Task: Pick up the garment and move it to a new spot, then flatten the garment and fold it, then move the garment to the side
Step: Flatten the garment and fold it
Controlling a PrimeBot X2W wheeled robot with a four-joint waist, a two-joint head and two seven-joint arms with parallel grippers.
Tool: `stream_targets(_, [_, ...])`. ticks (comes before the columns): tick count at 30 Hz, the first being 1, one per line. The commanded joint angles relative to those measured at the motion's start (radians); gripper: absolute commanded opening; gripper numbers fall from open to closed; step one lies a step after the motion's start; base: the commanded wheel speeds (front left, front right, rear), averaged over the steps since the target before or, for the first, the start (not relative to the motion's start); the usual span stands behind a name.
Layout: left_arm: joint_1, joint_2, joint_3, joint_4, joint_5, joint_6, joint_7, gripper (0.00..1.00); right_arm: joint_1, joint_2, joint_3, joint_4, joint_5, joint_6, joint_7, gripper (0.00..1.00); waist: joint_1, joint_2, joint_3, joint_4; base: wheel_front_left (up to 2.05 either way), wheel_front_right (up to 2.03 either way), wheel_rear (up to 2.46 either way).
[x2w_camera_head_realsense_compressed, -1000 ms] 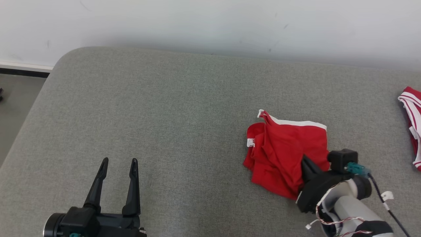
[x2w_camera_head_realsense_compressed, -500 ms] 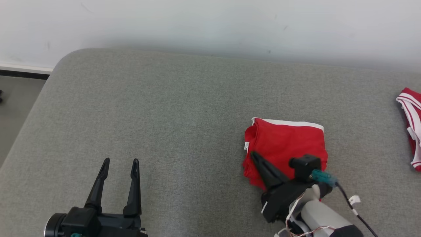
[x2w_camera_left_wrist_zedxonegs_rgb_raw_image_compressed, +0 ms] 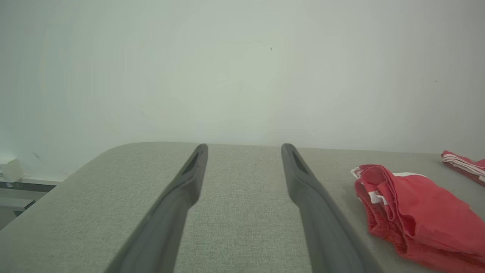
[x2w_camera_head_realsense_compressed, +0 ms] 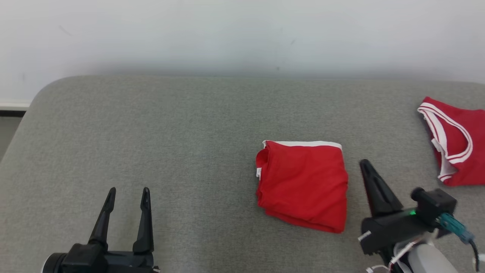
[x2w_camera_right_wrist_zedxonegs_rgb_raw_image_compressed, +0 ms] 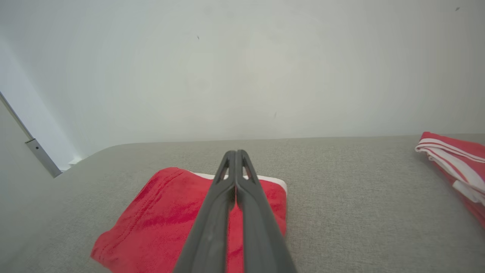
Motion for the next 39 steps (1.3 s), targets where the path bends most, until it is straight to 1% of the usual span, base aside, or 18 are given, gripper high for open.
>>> stream_targets(1, [0.015, 0.000, 0.009, -0.001, 0.012, 0.002, -0.003, 1.00, 0.048, -0.004, -0.042, -0.027, -0.024, -0.003, -0.003, 0.00, 0.0000, 0.0000, -0.019, -0.037, 0.00, 0.00, 0.00])
stream_targets(4, [0.024, 0.000, 0.017, 0.003, 0.019, 0.000, -0.003, 1.00, 0.105, 0.005, -0.102, -0.062, -0.051, -0.003, -0.003, 0.00, 0.0000, 0.0000, -0.026, -0.061, 0.00, 0.00, 0.00])
stream_targets(7, [0.029, 0.000, 0.031, 0.007, 0.020, -0.002, -0.003, 1.00, 0.152, 0.018, -0.137, -0.087, -0.075, -0.003, -0.003, 0.00, 0.0000, 0.0000, -0.036, -0.086, 0.00, 0.00, 0.00])
stream_targets(16, [0.058, 0.000, 0.057, 0.037, 0.040, -0.007, -0.003, 1.00, 0.231, 0.053, -0.168, -0.140, -0.136, -0.003, -0.003, 0.01, 0.0000, 0.0000, -0.061, -0.127, 0.00, 0.00, 0.00])
stream_targets(18, [0.062, 0.001, 0.060, 0.044, 0.045, -0.009, -0.003, 1.00, 0.241, 0.060, -0.178, -0.150, -0.154, -0.003, -0.003, 0.64, 0.0000, 0.0000, -0.064, -0.130, 0.00, 0.00, 0.00])
stream_targets(19, [0.064, 0.001, 0.061, 0.045, 0.048, -0.009, -0.003, 1.00, 0.246, 0.063, -0.183, -0.151, -0.162, -0.003, -0.003, 1.00, 0.0000, 0.0000, -0.066, -0.130, 0.00, 0.00, 0.00])
stream_targets(31, [0.102, 0.004, 0.094, 0.025, 0.060, -0.006, -0.003, 1.00, 0.291, 0.108, -0.266, -0.152, -0.211, -0.003, -0.003, 1.00, 0.0000, 0.0000, -0.080, -0.101, 0.00, 0.00, 0.00])
stream_targets(39, [0.118, 0.025, 0.075, 0.024, 0.051, -0.012, -0.003, 1.00, 0.308, 0.111, -0.271, -0.141, -0.227, -0.003, -0.004, 1.00, 0.0000, 0.0000, -0.086, -0.084, 0.00, 0.00, 0.00])
